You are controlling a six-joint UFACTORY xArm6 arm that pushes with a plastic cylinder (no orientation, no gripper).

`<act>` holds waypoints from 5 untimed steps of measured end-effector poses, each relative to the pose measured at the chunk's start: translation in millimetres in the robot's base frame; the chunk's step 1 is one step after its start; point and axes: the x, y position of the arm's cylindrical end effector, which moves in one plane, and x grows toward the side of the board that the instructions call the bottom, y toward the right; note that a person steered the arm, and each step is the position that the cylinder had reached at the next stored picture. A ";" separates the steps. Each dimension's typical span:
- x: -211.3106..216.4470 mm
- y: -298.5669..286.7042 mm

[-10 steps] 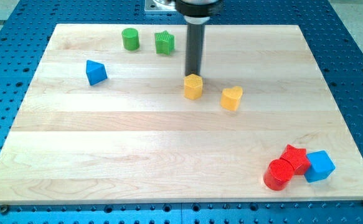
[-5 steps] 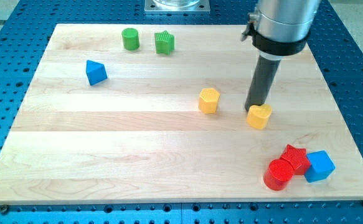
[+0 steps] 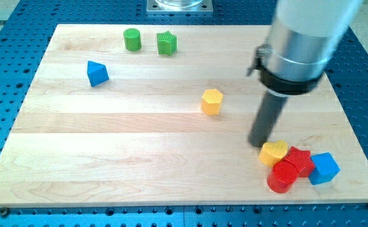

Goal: Move the heart to the top of the red circle

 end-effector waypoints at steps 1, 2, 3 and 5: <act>5.2 -92.4; 2.7 -155.5; -7.8 -161.6; -9.4 -158.8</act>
